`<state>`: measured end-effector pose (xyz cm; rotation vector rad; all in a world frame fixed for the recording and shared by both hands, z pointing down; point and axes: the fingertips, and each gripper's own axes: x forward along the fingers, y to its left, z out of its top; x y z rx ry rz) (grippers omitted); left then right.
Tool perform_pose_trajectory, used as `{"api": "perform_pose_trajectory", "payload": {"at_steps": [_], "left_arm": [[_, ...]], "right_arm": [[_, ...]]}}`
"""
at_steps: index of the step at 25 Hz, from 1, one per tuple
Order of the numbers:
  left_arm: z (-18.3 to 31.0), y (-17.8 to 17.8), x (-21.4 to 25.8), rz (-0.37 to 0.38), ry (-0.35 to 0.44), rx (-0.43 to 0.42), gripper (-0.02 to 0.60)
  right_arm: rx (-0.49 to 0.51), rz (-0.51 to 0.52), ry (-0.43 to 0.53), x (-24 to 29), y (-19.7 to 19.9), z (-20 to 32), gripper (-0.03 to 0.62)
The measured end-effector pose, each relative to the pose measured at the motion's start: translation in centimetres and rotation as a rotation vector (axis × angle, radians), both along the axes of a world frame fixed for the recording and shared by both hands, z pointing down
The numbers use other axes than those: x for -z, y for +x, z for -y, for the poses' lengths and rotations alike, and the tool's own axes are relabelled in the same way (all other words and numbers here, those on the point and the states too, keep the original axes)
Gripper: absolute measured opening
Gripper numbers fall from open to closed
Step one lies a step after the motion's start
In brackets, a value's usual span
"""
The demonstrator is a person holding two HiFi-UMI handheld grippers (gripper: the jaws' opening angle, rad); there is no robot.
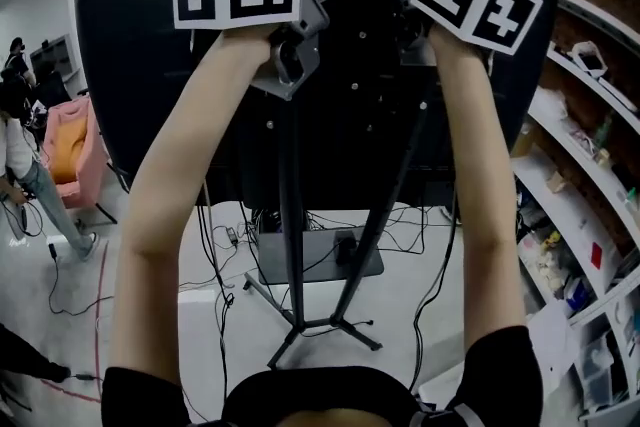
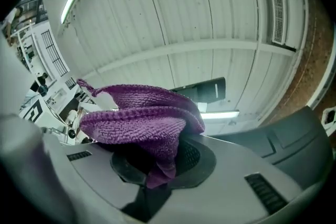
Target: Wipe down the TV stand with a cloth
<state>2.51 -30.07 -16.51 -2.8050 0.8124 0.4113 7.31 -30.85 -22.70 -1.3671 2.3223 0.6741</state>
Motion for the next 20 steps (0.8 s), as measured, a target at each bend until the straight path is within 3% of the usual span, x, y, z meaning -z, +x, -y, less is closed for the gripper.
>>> {"api": "perform_pose_trajectory", "payload": {"at_steps": [9,14,20], "left_arm": [[0.0,1.1,10.4,-0.026,0.132,0.042,0.006],[0.2,1.7,15.1,-0.023,0.207,0.111,0.006],[2.3,2.1,18.6,-0.032,0.205,0.185,0.006]], "right_arm": [[-0.046,0.001,0.108,8.8,0.5,-0.5,0.064],[-0.034,-0.007,0.161,13.2,0.6,-0.1,0.064],[-0.076,-0.038,0.191,16.9,-0.2,1.4,0.064]]}}
